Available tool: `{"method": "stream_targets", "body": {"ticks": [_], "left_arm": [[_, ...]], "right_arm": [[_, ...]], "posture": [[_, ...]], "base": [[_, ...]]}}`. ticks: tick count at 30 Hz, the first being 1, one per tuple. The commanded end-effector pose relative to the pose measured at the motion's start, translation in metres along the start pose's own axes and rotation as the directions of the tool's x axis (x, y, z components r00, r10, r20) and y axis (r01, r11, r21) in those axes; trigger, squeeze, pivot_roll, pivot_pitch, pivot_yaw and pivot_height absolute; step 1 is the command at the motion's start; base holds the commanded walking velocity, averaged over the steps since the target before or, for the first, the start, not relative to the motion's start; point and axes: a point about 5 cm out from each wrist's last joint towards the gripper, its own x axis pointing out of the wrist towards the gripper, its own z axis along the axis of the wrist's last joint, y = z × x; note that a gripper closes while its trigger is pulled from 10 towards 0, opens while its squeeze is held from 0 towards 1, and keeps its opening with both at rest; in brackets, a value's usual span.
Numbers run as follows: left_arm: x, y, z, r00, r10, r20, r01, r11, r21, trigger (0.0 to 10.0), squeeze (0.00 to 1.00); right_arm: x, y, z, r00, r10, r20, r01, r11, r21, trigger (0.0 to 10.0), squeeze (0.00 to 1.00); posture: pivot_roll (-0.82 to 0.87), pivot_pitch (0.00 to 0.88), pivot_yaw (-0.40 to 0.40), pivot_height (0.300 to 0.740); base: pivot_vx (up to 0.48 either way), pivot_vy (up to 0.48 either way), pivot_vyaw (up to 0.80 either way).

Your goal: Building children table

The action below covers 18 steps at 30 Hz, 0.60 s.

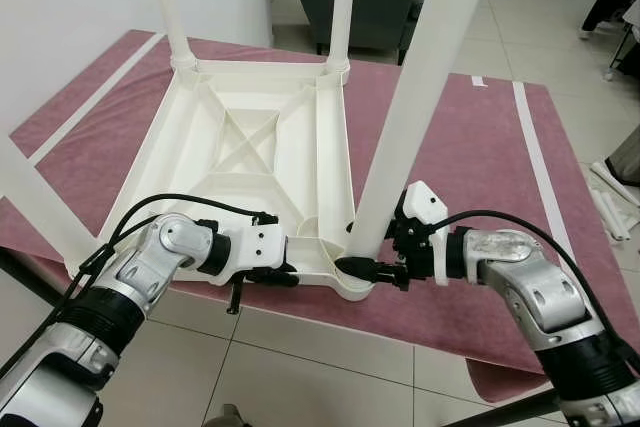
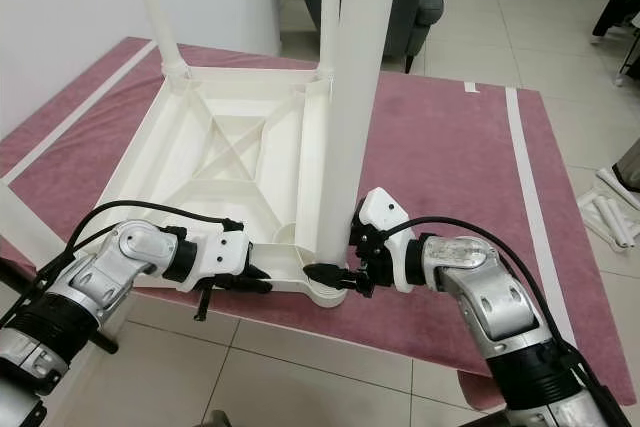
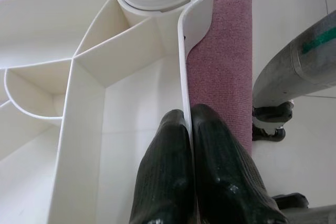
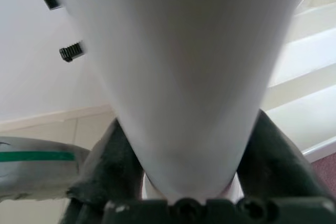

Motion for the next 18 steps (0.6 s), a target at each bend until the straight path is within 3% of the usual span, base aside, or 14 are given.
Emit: {"method": "stream_targets", "body": {"ticks": [1,6,7,8,9,11,13,14,15,16,17,18], "left_arm": [[0.001,-0.011,0.005,0.989,-0.147,0.032,0.147,0.989,0.026,0.0,0.0],[0.004,-0.008,0.008,0.99,-0.128,0.057,0.127,0.992,0.018,0.0,0.0],[0.007,-0.005,0.012,0.99,-0.11,0.084,0.11,0.994,0.006,0.0,0.0],[0.007,-0.005,0.012,0.99,-0.11,0.084,0.11,0.994,0.006,0.0,0.0],[0.011,-0.001,0.017,0.989,-0.094,0.11,0.095,0.995,-0.005,0.0,0.0],[0.011,-0.001,0.017,0.989,-0.094,0.11,0.095,0.995,-0.005,0.0,0.0],[0.022,0.008,0.025,0.987,-0.06,0.151,0.065,0.998,-0.027,0.0,0.0],[0.022,0.008,0.025,0.987,-0.06,0.151,0.065,0.998,-0.027,0.0,0.0],[0.027,0.011,0.028,0.985,-0.051,0.164,0.057,0.998,-0.035,0.0,0.0],[0.027,0.011,0.028,0.985,-0.051,0.164,0.057,0.998,-0.035,0.0,0.0],[0.031,0.014,0.031,0.984,-0.047,0.172,0.055,0.998,-0.039,0.0,0.0],[0.031,0.014,0.031,0.984,-0.047,0.172,0.055,0.998,-0.039,0.0,0.0]], "right_arm": [[0.001,-0.008,-0.008,0.997,-0.075,-0.003,0.075,0.996,0.051,0.0,0.0],[0.006,-0.012,-0.012,0.979,-0.205,0.012,0.203,0.974,0.095,0.0,0.0],[0.009,-0.013,-0.017,0.951,-0.309,-0.006,0.308,0.945,0.11,0.0,0.0],[0.009,-0.013,-0.017,0.951,-0.309,-0.006,0.308,0.945,0.11,0.0,0.0],[0.011,-0.014,-0.023,0.907,-0.419,-0.032,0.42,0.898,0.135,0.0,0.0],[0.011,-0.014,-0.023,0.907,-0.419,-0.032,0.42,0.898,0.135,0.0,0.0],[0.014,-0.013,-0.034,0.757,-0.645,-0.103,0.652,0.74,0.166,0.0,0.0],[0.014,-0.013,-0.034,0.757,-0.645,-0.103,0.652,0.74,0.166,0.0,0.0],[0.014,-0.012,-0.039,0.667,-0.729,-0.152,0.744,0.643,0.179,0.0,0.0],[0.014,-0.012,-0.039,0.667,-0.729,-0.152,0.744,0.643,0.179,0.0,0.0],[0.014,-0.01,-0.042,0.581,-0.793,-0.185,0.813,0.549,0.195,0.0,0.0],[0.014,-0.01,-0.042,0.581,-0.793,-0.185,0.813,0.549,0.195,0.0,0.0]], "posture": [[0.07,0.0,0.012,0.74],[0.06,0.0,0.01,0.74],[0.06,0.0,0.013,0.74],[0.06,0.0,0.013,0.74],[0.05,0.0,0.015,0.74],[0.05,0.0,0.015,0.74],[0.04,0.0,0.024,0.74],[0.04,0.0,0.024,0.74],[0.03,0.0,0.03,0.74],[0.03,0.0,0.03,0.74],[0.03,0.0,0.038,0.74],[0.03,0.0,0.038,0.74]], "base": [[0.0,0.0,0.0],[0.0,0.0,0.0],[0.0,0.0,0.0],[0.0,0.0,0.0],[0.0,0.0,0.0],[0.0,0.0,0.0],[0.0,0.0,0.0],[0.0,0.0,0.0],[0.0,0.0,0.0],[0.0,0.0,0.0],[0.0,0.0,0.0],[0.0,0.0,0.0]]}}
